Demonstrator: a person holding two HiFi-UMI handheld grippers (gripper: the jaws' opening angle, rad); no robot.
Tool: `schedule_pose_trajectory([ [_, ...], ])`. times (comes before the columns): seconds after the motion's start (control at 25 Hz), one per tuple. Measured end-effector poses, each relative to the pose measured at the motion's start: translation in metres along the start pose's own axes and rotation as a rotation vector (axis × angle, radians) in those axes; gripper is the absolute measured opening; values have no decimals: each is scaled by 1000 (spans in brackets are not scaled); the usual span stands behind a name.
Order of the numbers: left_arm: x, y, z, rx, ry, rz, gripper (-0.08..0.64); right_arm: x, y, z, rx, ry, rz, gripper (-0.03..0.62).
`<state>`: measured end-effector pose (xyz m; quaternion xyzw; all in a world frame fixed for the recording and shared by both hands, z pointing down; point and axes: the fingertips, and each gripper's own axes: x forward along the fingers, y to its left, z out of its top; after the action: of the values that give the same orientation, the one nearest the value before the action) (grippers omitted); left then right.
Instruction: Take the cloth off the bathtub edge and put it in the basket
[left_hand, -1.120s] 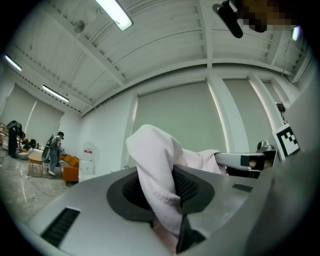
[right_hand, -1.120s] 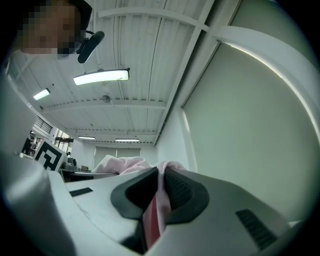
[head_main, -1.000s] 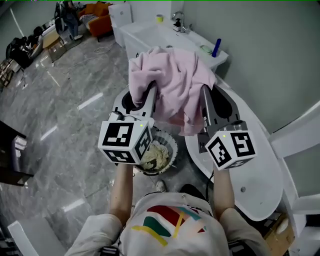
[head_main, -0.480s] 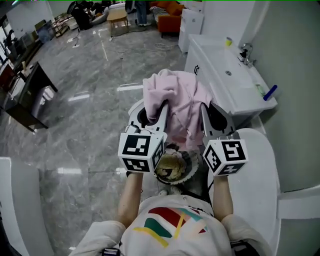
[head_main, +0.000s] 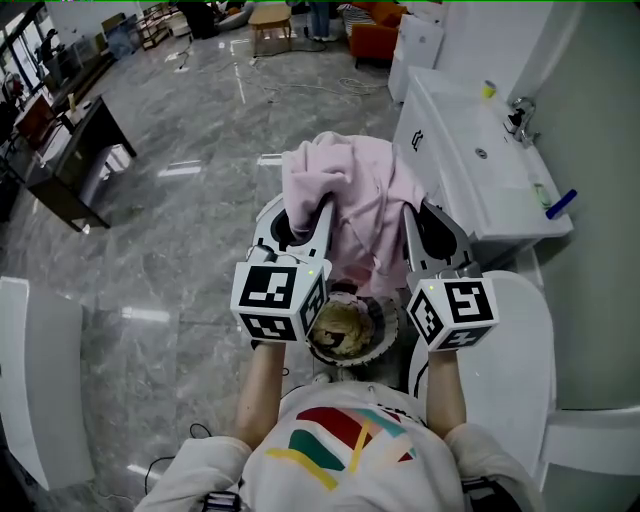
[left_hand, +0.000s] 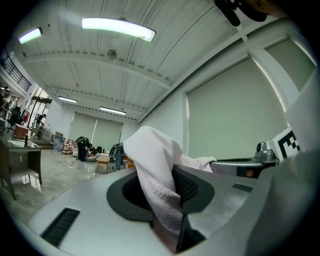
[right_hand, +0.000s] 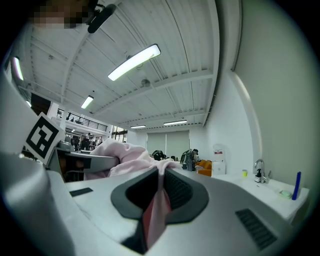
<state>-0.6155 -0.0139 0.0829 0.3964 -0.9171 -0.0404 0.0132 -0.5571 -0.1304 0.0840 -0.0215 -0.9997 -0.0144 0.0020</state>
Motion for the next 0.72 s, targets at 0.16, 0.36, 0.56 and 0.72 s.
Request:
schedule_pose_trajectory([
  [0.16, 7, -9, -2, 2, 12, 6, 114, -4, -11, 0, 10, 5, -2, 51],
  [0.36, 6, -17, -4, 7, 18, 0, 114, -12, -19, 0, 13, -5, -10, 51],
  [0.56, 4, -21, -12, 7, 43, 12, 114, -16, -22, -5, 22, 7, -8, 51],
  [0.72, 9, -21, -32, -1, 97, 16, 114, -13, -26, -22, 38, 42, 1, 51],
])
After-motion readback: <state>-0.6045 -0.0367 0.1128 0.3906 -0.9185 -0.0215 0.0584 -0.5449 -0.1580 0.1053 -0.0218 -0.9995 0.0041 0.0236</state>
